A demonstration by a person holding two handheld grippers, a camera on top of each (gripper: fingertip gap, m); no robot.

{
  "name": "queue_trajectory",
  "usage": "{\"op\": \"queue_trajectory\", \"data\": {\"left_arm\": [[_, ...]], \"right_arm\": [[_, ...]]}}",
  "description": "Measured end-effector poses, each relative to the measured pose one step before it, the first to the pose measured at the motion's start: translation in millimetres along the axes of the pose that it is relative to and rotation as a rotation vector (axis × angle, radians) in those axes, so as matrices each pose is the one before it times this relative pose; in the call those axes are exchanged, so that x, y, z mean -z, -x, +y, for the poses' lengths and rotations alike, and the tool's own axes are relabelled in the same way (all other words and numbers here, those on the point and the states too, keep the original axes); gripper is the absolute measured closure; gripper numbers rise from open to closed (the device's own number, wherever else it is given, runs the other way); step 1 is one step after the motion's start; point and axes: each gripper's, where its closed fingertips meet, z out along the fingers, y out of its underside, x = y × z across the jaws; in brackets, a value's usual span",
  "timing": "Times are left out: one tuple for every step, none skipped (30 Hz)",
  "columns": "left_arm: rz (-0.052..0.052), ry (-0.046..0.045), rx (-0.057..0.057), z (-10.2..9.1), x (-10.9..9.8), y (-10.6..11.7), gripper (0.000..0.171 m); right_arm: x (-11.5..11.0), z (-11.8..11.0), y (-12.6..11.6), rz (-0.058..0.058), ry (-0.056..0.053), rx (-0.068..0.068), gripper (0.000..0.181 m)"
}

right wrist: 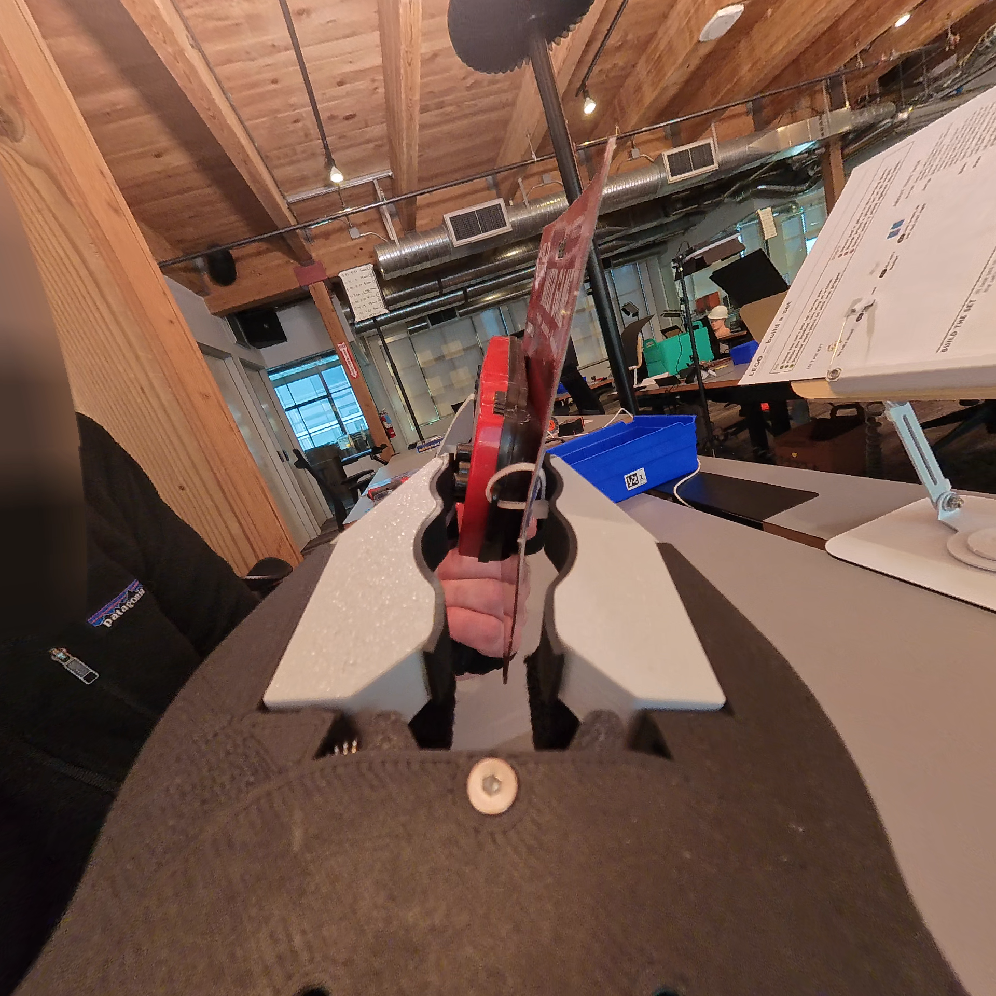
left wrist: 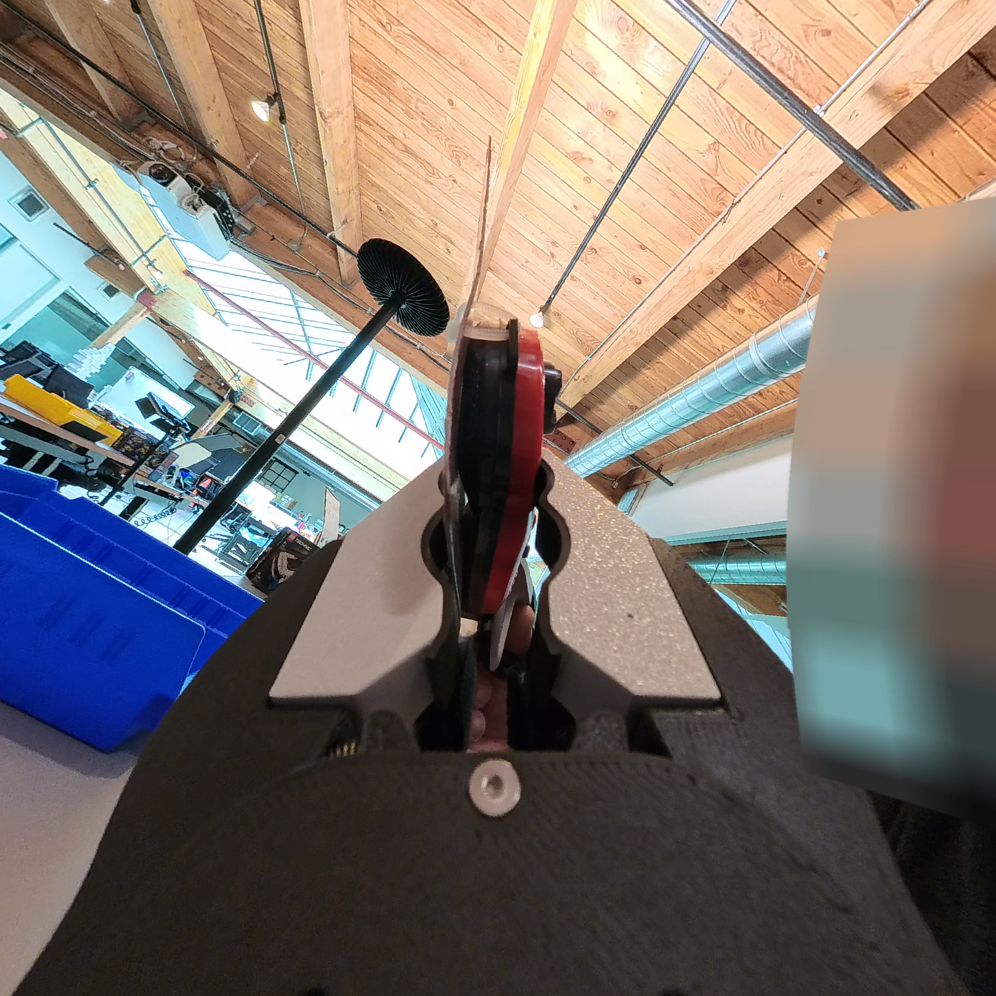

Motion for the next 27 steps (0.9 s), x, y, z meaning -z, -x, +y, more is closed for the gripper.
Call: {"op": "queue_trajectory", "data": {"left_arm": [[0.0001, -0.00077, 0.0021, 0.03, -0.06, 0.12, 0.148], [0.0012, -0.00094, 0.0024, 0.05, 0.00, -0.02, 0.148], [0.0003, 0.00067, 0.0002, 0.23, 0.06, -0.01, 0.148], [-0.0007, 0.00062, -0.0014, 0.06, -0.15, 0.09, 0.148], [-0.0003, 0.00122, -0.0007, -0.01, 0.01, 0.00, 0.148], [-0.0006, 0.00174, -0.0003, 0.38, -0.04, 0.17, 0.148], [0.0033, -0.00036, 0.0017, 0.22, -0.02, -0.27, 0.148], [0.0014, 0.00097, -0.0007, 0.30, -0.20, -0.36, 0.148], [-0.0001, 0.00118, -0.0012, 0.28, -0.25, -0.15, 0.148], [0.0006, 0.00102, -0.0007, 0.07, -0.19, -0.19, 0.148], [-0.0010, 0.00091, -0.0004, 0.21, 0.01, 0.16, 0.148], [0.0001, -0.00067, 0.0007, 0.04, 0.12, 0.17, 0.148], [0.0005, 0.00035, -0.0010, 0.02, 0.00, -0.14, 0.148], [-0.0003, 0.00171, -0.0034, 0.14, -0.15, -0.24, 0.148], [-0.0001, 0.00156, -0.0035, 0.01, -0.30, -0.36, 0.148], [0.0007, 0.00053, -0.0025, -0.03, -0.23, -0.44, 0.148], [0.0005, 0.00075, -0.0018, 0.00, -0.07, -0.26, 0.148], [-0.0005, 0.00045, -0.0009, 0.12, -0.05, -0.02, 0.148], [-0.0001, -0.00103, 0.0003, -0.09, 0.00, 0.04, 0.148], [0.0004, -0.00042, -0.0003, 0.02, -0.09, -0.03, 0.148], [-0.0007, 0.00070, -0.0004, 0.26, -0.07, 0.12, 0.148], [-0.0004, 0.00105, 0.0007, 0.29, -0.11, 0.30, 0.148], [0.0009, 0.00011, 0.0012, 0.23, -0.06, 0.05, 0.148], [0.0021, 0.00007, 0.0005, 0.25, -0.17, -0.34, 0.148], [0.0016, 0.00055, -0.0010, 0.18, -0.30, -0.41, 0.148], [0.0002, 0.00112, -0.0016, 0.11, -0.31, -0.13, 0.148], [-0.0008, 0.00077, -0.0009, 0.11, -0.12, 0.20, 0.148]], "right_arm": [[0.08, -0.33, 0.27, -0.0011, -0.0007, -0.0004, 0.153], [-0.04, -0.54, 0.18, -0.0031, -0.0028, -0.0045, 0.154], [0.15, -0.26, -0.14, -0.0018, -0.0031, -0.0043, 0.155], [0.08, 0.31, -0.20, -0.0015, -0.0005, -0.0038, 0.156], [0.29, 0.26, -0.42, 0.0007, 0.0012, -0.0019, 0.156], [0.23, 0.10, 0.00, 0.0015, 0.0016, 0.0023, 0.157], [0.15, -0.23, 0.26, 0.0016, 0.0016, 0.0064, 0.158], [0.25, -0.39, 0.10, 0.0016, 0.0004, 0.0027, 0.158], [0.20, -0.23, -0.15, -0.0010, -0.0006, -0.0026, 0.158], [0.14, -0.09, -0.13, -0.0020, -0.0015, -0.0037, 0.158], [0.15, 0.09, -0.21, -0.0016, -0.0026, -0.0024, 0.158], [0.00, 0.05, -0.07, -0.0016, -0.0023, -0.0008, 0.158], [-0.02, 0.01, 0.04, -0.0023, -0.0022, 0.0009, 0.157], [0.08, -0.29, 0.03, -0.0030, -0.0041, -0.0004, 0.157], [0.12, -0.36, 0.36, -0.0037, -0.0043, -0.0004, 0.156], [-0.01, -0.21, 0.32, -0.0027, -0.0019, 0.0006, 0.156], [0.00, -0.20, 0.24, -0.0016, -0.0019, -0.0004, 0.156], [-0.11, -0.35, 0.09, -0.0008, -0.0038, 0.0010, 0.156], [-0.06, -0.41, 0.19, -0.0018, -0.0059, 0.0004, 0.155], [0.05, -0.54, -0.01, -0.0016, -0.0059, -0.0010, 0.155], [0.22, -0.36, -0.08, -0.0001, -0.0042, 0.0006, 0.154], [0.25, -0.44, 0.11, 0.0001, -0.0034, 0.0029, 0.154], [0.12, -0.50, 0.39, -0.0019, -0.0035, 0.0032, 0.154], [0.06, -0.61, 0.74, -0.0035, -0.0042, 0.0014, 0.154], [0.14, -0.40, 0.49, -0.0036, -0.0025, -0.0010, 0.154], [0.20, -0.15, -0.03, -0.0014, -0.0011, -0.0011, 0.153], [0.14, 0.01, -0.03, -0.0012, -0.0010, -0.0011, 0.153]]}}
